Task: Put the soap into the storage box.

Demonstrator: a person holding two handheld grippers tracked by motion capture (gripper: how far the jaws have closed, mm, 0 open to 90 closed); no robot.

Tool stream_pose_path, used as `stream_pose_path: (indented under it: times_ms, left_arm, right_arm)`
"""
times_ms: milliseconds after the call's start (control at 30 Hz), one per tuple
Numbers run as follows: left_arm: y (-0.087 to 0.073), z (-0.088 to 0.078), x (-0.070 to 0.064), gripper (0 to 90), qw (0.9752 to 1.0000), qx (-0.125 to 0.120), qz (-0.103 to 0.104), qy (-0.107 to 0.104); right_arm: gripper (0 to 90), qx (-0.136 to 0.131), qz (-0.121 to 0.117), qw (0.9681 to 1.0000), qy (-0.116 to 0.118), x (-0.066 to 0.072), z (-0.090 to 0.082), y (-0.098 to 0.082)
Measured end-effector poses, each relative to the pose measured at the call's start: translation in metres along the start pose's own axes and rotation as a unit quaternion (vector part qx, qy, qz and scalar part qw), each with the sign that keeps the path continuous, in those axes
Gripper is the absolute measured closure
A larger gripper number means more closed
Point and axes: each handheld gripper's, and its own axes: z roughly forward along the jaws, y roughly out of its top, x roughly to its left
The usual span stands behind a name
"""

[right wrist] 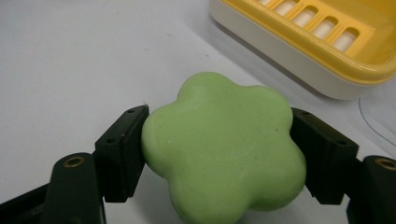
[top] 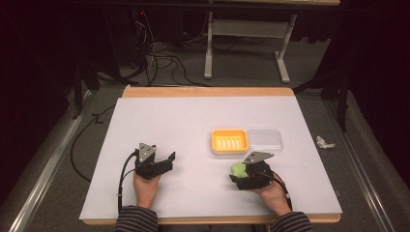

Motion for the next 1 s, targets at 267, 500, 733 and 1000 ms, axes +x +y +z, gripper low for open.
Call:
stream_pose_path:
  times_ms: [267,500,733,1000]
  left_arm:
    - [0.000,0.000,0.000,18.0,1.0000,0.001,0.000,-0.001]
    - [0.000,0.000,0.000,18.0,1.0000,0.001,-0.001,-0.001]
    - [0.000,0.000,0.000,18.0,1.0000,0.003,0.001,-0.001]
    - [0.000,0.000,0.000,18.1,1.0000,0.004,-0.001,-0.001]
  right_arm:
    - [27.0,-0.012,0.006,0.9999,0.001,-0.003,-0.007,0.005]
    - [26.9,-0.018,0.001,0.9998,-0.001,-0.007,-0.013,0.008]
    - [26.9,-0.021,-0.004,0.9998,-0.002,-0.010,-0.015,0.012]
    - [27.0,-0.025,-0.003,0.9997,-0.001,-0.013,-0.018,0.017]
